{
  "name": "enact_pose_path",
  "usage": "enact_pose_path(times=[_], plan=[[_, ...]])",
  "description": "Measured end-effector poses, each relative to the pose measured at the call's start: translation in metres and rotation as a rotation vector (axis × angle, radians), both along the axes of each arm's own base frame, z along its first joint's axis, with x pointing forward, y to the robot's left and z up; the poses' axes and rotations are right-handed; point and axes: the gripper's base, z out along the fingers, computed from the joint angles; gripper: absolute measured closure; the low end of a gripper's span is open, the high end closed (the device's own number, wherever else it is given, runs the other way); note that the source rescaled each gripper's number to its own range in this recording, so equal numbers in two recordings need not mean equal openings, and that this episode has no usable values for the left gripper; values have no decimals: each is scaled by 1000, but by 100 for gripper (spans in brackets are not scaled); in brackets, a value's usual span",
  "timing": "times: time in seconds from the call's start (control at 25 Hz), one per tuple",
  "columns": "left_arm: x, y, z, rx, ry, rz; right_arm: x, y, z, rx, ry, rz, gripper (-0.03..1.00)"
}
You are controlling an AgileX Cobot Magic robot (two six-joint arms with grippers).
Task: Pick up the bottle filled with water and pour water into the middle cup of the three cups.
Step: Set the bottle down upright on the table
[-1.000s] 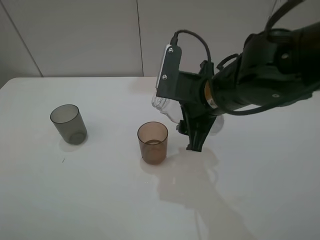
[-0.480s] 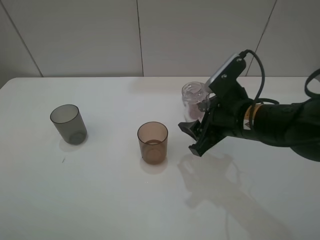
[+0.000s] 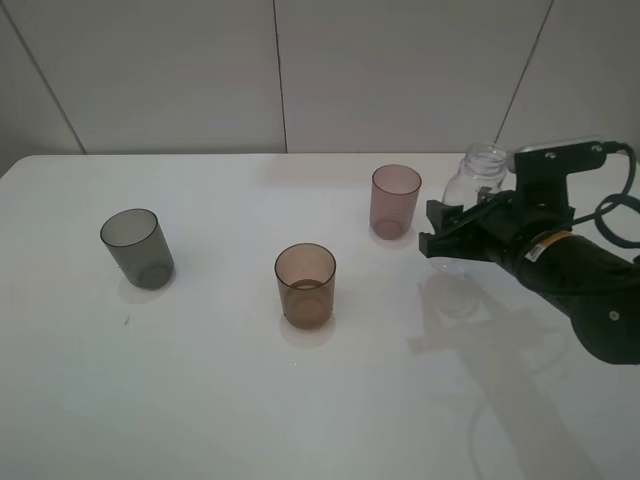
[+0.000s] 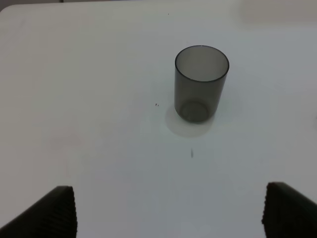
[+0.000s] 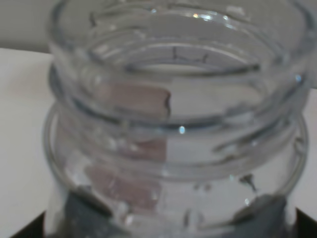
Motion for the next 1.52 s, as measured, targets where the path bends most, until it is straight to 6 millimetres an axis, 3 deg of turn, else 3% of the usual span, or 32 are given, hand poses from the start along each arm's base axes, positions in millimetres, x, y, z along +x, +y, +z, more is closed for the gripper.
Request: enact_pose_path(times=[0.32, 0.72, 0.8, 0.88, 0.96, 1.04, 1.24, 1.52], plan=[[0, 0, 0, 0, 0, 0, -1, -2, -47, -4, 58, -30, 95], [0, 0, 0, 0, 0, 0, -1, -1, -51, 0, 36, -12, 93], [0, 0, 0, 0, 0, 0, -2, -1, -55, -9, 65, -2, 66], [0, 0, 0, 0, 0, 0, -3, -1, -57, -14, 83, -1, 27], [0, 0, 0, 0, 0, 0, -3, -1, -57, -14, 83, -1, 9], [0, 0, 0, 0, 0, 0, -3, -1, -57, -23, 82, 3, 2], [0, 0, 0, 0, 0, 0, -3, 0, -54, -28, 69, 8, -2], [0, 0, 0, 0, 0, 0, -4, -1, -23, -57, -50, 35, -3]])
